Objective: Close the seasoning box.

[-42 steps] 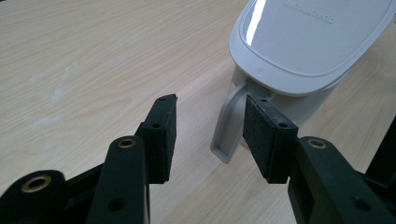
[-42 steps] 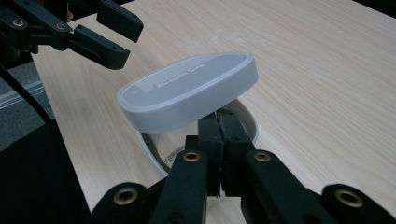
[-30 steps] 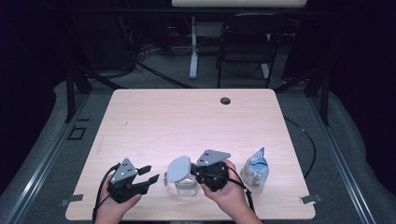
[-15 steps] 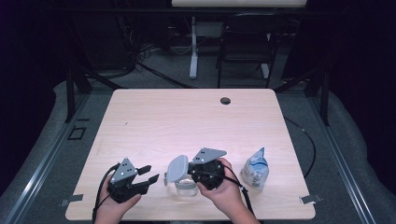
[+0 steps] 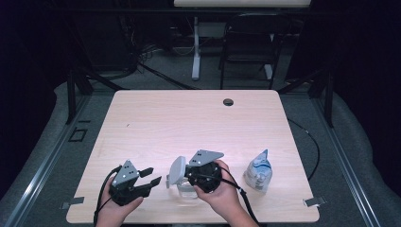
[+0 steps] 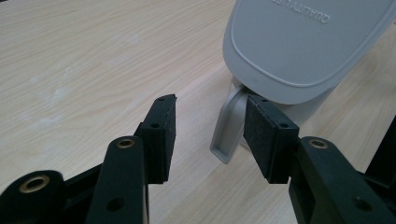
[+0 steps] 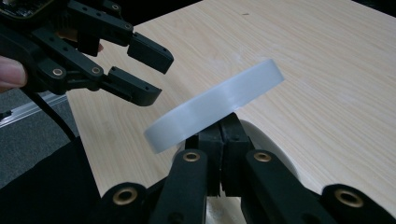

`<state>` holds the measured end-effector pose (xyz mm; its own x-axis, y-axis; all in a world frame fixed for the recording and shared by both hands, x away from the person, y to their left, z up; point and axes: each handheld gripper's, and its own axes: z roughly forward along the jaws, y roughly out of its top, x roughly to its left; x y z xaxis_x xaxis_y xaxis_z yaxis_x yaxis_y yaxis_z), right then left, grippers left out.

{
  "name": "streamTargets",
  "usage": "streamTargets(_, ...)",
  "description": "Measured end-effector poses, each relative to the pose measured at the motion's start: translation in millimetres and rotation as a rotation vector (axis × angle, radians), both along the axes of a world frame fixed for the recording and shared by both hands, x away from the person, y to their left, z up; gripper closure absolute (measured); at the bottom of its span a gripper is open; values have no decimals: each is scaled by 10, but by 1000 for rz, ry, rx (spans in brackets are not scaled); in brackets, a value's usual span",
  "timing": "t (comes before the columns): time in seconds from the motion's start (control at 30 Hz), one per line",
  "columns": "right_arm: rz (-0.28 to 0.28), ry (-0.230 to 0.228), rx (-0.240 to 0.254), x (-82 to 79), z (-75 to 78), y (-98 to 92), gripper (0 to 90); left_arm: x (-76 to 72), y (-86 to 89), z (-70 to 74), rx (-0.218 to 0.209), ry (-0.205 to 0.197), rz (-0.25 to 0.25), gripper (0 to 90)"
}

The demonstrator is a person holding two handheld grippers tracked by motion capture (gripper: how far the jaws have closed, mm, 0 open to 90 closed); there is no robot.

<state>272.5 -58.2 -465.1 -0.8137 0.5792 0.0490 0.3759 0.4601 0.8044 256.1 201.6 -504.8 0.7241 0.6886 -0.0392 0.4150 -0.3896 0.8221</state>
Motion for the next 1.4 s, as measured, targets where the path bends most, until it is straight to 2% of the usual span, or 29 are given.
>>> streamTargets(0.43,17,7,21,8,-2,113,890,0,-2,-5,3,-1,1,546)
streamTargets(0.8,29,9,8,8,-22,200,885,17,40,-28,0,4,16,546)
streamTargets(1.13,25,2,3,4,-27,172,864,21,44,-35,-1,6,18,546)
streamTargets(1.4,-3,-23,-8,-10,-41,87,786,27,54,-39,-4,7,22,545)
